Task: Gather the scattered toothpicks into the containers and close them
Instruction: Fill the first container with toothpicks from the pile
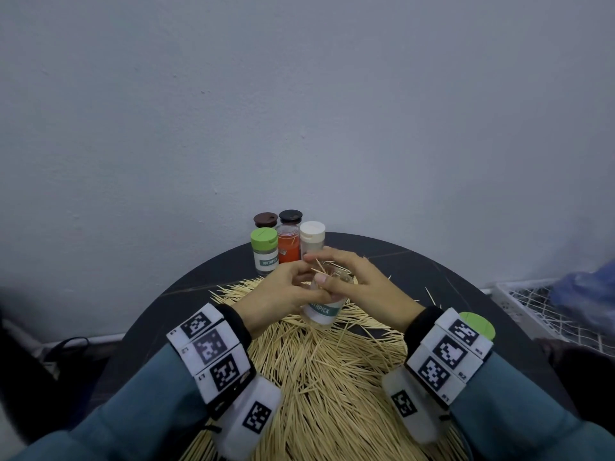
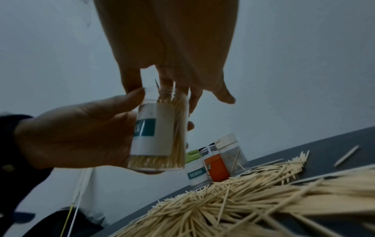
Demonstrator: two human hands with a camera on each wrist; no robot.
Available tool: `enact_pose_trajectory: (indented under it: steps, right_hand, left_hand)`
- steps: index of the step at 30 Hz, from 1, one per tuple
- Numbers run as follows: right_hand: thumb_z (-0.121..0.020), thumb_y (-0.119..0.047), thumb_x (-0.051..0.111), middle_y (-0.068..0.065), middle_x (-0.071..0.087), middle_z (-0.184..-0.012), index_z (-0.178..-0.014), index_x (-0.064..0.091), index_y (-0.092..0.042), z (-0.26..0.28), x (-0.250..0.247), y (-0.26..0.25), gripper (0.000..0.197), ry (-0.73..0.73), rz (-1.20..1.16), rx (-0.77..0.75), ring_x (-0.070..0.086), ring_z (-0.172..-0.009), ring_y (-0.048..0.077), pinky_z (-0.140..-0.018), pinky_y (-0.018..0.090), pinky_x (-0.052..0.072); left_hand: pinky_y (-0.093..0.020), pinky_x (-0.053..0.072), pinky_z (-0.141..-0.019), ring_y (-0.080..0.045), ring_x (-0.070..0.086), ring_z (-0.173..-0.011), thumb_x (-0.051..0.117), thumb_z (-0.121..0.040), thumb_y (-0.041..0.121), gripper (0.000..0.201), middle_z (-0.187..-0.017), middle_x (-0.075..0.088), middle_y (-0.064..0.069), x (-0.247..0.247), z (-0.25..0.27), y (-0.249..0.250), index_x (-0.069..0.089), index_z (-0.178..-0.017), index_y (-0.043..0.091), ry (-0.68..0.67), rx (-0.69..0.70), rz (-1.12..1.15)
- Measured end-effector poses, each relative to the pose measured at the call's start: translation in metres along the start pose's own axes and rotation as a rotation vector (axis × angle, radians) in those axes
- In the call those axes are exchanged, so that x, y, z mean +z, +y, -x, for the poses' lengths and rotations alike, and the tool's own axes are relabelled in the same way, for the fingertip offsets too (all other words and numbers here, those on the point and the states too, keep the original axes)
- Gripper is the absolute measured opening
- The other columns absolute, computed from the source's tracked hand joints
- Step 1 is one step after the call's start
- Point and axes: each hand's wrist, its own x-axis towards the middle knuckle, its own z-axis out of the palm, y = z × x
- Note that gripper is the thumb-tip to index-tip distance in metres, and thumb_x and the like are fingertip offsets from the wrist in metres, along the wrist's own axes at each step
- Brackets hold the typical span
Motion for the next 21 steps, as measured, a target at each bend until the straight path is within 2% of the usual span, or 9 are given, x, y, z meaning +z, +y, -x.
enact_pose_trajectory:
  steps: [1, 3, 5, 8, 12, 15, 18, 19, 21]
  right_hand:
    - [-0.090, -0.031, 0.059, -0.024, 0.053, -0.122, -0.112, 0.057, -0.039, 0.000, 0.000, 0.000, 0.023, 0.017, -0.002, -0.016, 0.041, -0.118, -0.012, -0.110, 0.036, 0.029]
    - [-0.089, -0.024, 0.060, -0.014, 0.058, -0.123, -0.104, 0.064, -0.027, -0.001, 0.000, 0.000, 0.015, 0.068, -0.051, -0.056, 0.049, -0.116, -0.005, -0.099, 0.021, 0.036]
    - [-0.088, -0.018, 0.061, -0.006, 0.062, -0.121, -0.097, 0.067, -0.018, -0.002, 0.000, -0.001, 0.011, 0.121, -0.102, -0.081, 0.053, -0.114, 0.002, -0.092, 0.014, 0.038]
    - [-0.088, -0.016, 0.060, -0.003, 0.065, -0.115, -0.094, 0.068, -0.012, -0.004, -0.005, 0.001, 0.011, 0.168, -0.105, -0.091, 0.057, -0.109, 0.005, -0.091, 0.014, 0.042]
    - [-0.088, -0.020, 0.060, -0.005, 0.068, -0.106, -0.102, 0.069, -0.013, -0.004, -0.013, 0.001, 0.018, 0.157, -0.089, -0.088, 0.060, -0.104, 0.005, -0.092, 0.021, 0.045]
    - [-0.085, -0.023, 0.064, -0.008, 0.068, -0.105, -0.102, 0.070, -0.018, -0.002, -0.012, -0.002, 0.018, 0.104, -0.032, -0.100, 0.058, -0.104, 0.001, -0.091, 0.013, 0.042]
    - [-0.084, -0.022, 0.067, -0.008, 0.067, -0.103, -0.093, 0.072, -0.018, -0.002, -0.007, -0.003, 0.012, 0.081, 0.036, -0.127, 0.057, -0.102, -0.002, -0.088, 0.008, 0.039]
    - [-0.084, -0.021, 0.067, -0.008, 0.067, -0.103, -0.091, 0.072, -0.017, -0.002, -0.006, -0.003, 0.011, 0.089, 0.038, -0.133, 0.057, -0.101, -0.001, -0.088, 0.009, 0.039]
    - [-0.085, -0.020, 0.065, -0.005, 0.068, -0.100, -0.091, 0.071, -0.015, -0.003, -0.006, -0.002, 0.010, 0.136, 0.007, -0.129, 0.059, -0.100, 0.003, -0.089, 0.014, 0.042]
  left_hand:
    - [-0.018, 0.054, -0.069, -0.004, 0.066, -0.096, 0.068, -0.083, 0.010, 0.039, -0.108, 0.069, 0.004, 0.000, 0.000, 0.000, 0.057, -0.118, 0.022, -0.006, -0.002, 0.003]
    - [-0.020, 0.055, -0.073, -0.007, 0.065, -0.101, 0.070, -0.081, 0.013, 0.046, -0.112, 0.067, 0.002, 0.000, 0.000, 0.000, 0.056, -0.124, 0.022, -0.010, 0.003, 0.003]
    - [-0.026, 0.055, -0.080, -0.010, 0.063, -0.106, 0.074, -0.075, 0.022, 0.057, -0.116, 0.066, 0.000, 0.000, 0.000, 0.000, 0.054, -0.128, 0.020, -0.015, 0.010, -0.012]
    - [-0.031, 0.055, -0.084, -0.013, 0.063, -0.109, 0.075, -0.064, 0.035, 0.075, -0.119, 0.065, -0.001, -0.002, -0.001, -0.001, 0.050, -0.133, 0.021, -0.010, 0.004, -0.005]
    - [-0.030, 0.053, -0.083, -0.013, 0.062, -0.110, 0.075, -0.062, 0.037, 0.078, -0.123, 0.064, 0.000, -0.003, -0.002, 0.000, 0.049, -0.134, 0.020, 0.002, 0.000, -0.004]
    - [-0.028, 0.053, -0.084, -0.012, 0.061, -0.111, 0.075, -0.074, 0.024, 0.063, -0.120, 0.065, 0.002, -0.001, -0.001, -0.001, 0.051, -0.132, 0.024, -0.010, 0.006, -0.026]
    - [-0.022, 0.053, -0.076, -0.009, 0.062, -0.107, 0.071, -0.081, 0.014, 0.040, -0.114, 0.066, 0.003, 0.000, 0.000, -0.002, 0.059, -0.118, 0.025, -0.029, 0.000, -0.043]
    - [-0.021, 0.053, -0.074, -0.009, 0.063, -0.105, 0.071, -0.081, 0.015, 0.038, -0.113, 0.067, 0.003, 0.000, 0.000, -0.002, 0.059, -0.115, 0.024, -0.031, -0.004, -0.036]
    - [-0.023, 0.054, -0.076, -0.011, 0.062, -0.108, 0.074, -0.075, 0.022, 0.049, -0.115, 0.066, 0.002, 0.001, 0.000, -0.001, 0.057, -0.121, 0.021, -0.026, 0.004, -0.029]
